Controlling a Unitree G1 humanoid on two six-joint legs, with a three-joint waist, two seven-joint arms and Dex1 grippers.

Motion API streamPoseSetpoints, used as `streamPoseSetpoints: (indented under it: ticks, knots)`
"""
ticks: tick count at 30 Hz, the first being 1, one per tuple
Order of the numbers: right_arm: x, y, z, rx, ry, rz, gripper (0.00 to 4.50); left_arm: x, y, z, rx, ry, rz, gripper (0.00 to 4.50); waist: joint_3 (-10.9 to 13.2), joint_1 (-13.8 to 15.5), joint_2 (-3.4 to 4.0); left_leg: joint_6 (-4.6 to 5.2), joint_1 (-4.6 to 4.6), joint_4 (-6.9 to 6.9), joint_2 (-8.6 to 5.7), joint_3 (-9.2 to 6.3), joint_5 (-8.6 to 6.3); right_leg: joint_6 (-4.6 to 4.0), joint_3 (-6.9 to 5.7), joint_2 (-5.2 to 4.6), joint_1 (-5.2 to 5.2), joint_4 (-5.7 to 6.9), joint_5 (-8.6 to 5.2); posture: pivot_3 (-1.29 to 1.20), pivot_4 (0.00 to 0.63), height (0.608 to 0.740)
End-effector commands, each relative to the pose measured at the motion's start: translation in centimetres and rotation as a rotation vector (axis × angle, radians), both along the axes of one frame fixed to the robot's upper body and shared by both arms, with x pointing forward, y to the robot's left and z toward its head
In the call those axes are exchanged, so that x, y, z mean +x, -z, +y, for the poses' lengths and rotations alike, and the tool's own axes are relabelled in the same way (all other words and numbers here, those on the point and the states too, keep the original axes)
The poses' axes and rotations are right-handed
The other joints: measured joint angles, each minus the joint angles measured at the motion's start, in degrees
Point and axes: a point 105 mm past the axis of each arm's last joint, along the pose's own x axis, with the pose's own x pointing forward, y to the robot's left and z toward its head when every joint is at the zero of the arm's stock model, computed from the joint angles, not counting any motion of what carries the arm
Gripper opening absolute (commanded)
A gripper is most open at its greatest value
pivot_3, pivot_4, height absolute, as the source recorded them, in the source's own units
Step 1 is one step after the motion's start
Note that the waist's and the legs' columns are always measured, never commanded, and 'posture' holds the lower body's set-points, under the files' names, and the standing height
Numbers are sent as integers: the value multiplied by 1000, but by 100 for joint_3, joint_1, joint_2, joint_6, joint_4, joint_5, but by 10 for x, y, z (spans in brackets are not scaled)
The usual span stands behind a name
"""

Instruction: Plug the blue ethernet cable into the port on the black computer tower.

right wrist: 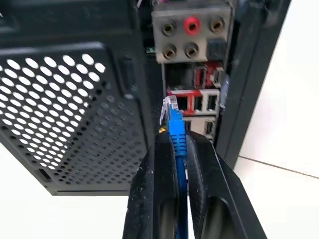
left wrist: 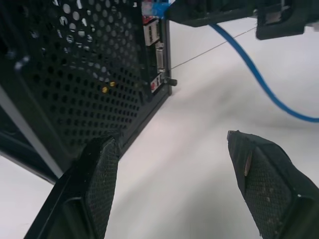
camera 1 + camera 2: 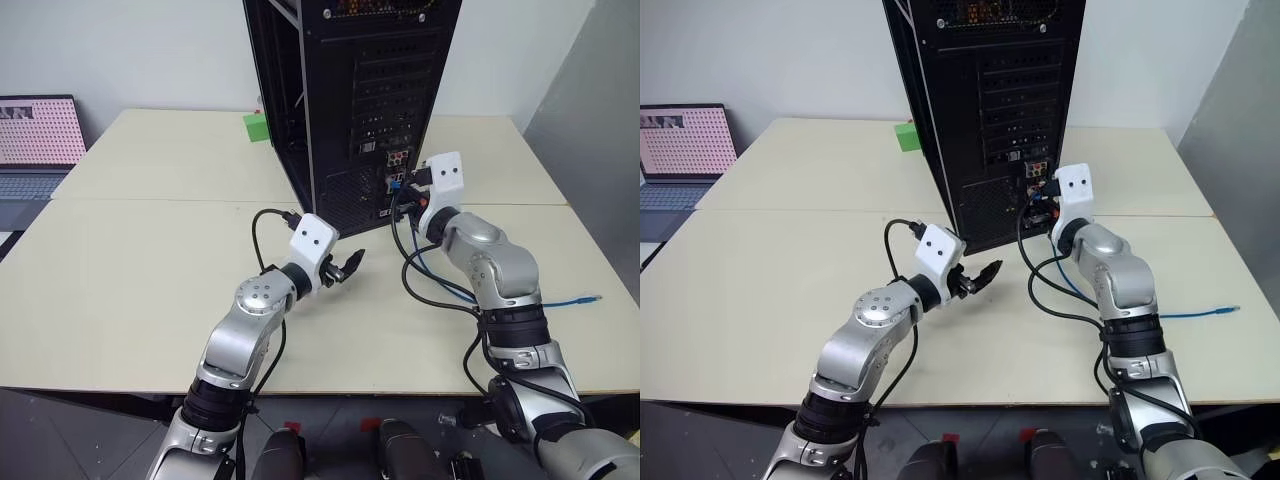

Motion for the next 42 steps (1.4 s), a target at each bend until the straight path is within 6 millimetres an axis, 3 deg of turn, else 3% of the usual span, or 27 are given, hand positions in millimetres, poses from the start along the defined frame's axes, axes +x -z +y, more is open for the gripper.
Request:
streamPoseSetpoints:
  ticks: [1,27,42]
  knots:
    - [1,-22,-1,-9,-7,-80,0,-5,-19,-4,-29,28,-63,3561,0,0,0,0,0,0,0,0,0,0,0,0,0,0,0,0,150,740]
    - [5,-28,-5,-48,1,-110,0,-6,-16,-5,-16,38,-59,3561,0,-4,0,0,0,0,0,1,0,1,0,0,-1,-1,0,0,150,740]
    - [8,-25,3,-105,-32,-110,0,-5,-16,-5,-16,36,-61,3561,0,-11,0,0,1,0,0,1,0,1,1,0,-1,-3,0,0,150,740]
